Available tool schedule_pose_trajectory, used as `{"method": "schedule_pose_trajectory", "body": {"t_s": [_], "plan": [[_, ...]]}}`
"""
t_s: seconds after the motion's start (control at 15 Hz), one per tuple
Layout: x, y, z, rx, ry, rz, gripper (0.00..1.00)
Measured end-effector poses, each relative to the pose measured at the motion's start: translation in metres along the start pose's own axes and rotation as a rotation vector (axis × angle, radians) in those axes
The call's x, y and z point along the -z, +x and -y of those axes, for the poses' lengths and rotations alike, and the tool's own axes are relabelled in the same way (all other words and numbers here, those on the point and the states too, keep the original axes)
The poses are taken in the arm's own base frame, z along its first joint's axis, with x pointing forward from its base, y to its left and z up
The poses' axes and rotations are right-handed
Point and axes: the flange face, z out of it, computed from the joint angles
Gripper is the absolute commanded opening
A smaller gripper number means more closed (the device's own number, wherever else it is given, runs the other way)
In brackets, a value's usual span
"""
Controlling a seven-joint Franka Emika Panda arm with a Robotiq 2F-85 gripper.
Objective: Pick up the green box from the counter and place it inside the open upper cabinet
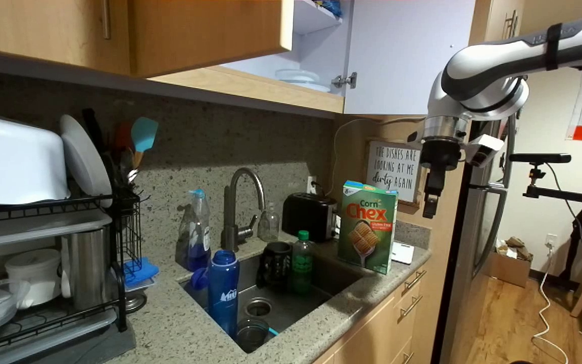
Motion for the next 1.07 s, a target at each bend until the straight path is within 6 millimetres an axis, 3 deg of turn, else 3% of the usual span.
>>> {"method": "schedule_pose_trajectory", "body": {"t_s": [0.2,0.47,0.8,1.07], "plan": [[-0.002,-0.001,-0.012,-0.036,-0.012,0.003,1.00],[0.009,-0.014,-0.056,-0.135,-0.071,-0.024,1.00],[0.055,-0.031,-0.101,-0.203,-0.325,-0.105,1.00],[0.091,-0.036,-0.112,-0.245,-0.470,-0.251,1.00]]}}
